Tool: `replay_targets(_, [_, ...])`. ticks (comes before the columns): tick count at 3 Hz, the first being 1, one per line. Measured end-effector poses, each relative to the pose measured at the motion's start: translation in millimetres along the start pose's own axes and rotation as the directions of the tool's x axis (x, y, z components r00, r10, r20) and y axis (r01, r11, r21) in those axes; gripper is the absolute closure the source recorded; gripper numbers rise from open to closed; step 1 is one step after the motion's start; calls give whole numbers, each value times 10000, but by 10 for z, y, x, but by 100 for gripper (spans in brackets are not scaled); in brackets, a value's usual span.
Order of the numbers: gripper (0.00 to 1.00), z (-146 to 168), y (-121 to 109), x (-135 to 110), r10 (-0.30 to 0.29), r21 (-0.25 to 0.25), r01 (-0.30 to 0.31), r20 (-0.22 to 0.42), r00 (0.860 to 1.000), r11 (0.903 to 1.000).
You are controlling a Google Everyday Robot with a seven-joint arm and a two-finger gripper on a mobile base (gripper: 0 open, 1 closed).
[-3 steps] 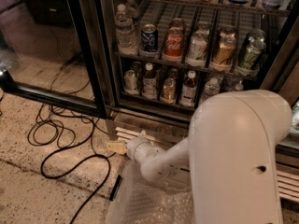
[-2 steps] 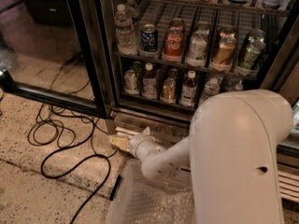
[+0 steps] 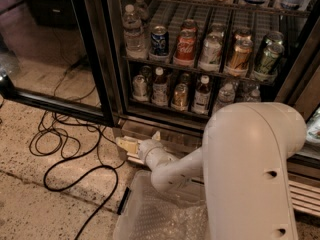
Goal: Pick blue plastic bottle from bottom shelf of fridge
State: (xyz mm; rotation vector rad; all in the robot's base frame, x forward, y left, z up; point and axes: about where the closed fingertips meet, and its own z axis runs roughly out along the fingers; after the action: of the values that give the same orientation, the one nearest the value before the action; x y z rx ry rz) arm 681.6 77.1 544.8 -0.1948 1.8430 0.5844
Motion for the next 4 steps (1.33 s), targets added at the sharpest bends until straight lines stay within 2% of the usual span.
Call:
replay_targets(1, [0,137,-81,-164,293,68,-301,962,9949,9995])
replay_targets(2, [0,232,-144,-293,241,445,-311,1493,9885,9985])
replay_targets(3, [0,233,-144,-294,242,448,-312,1495,9885,9985])
replay_targets(4, [0,382,-176,-441,-132,856,-63,2252,9742,9963])
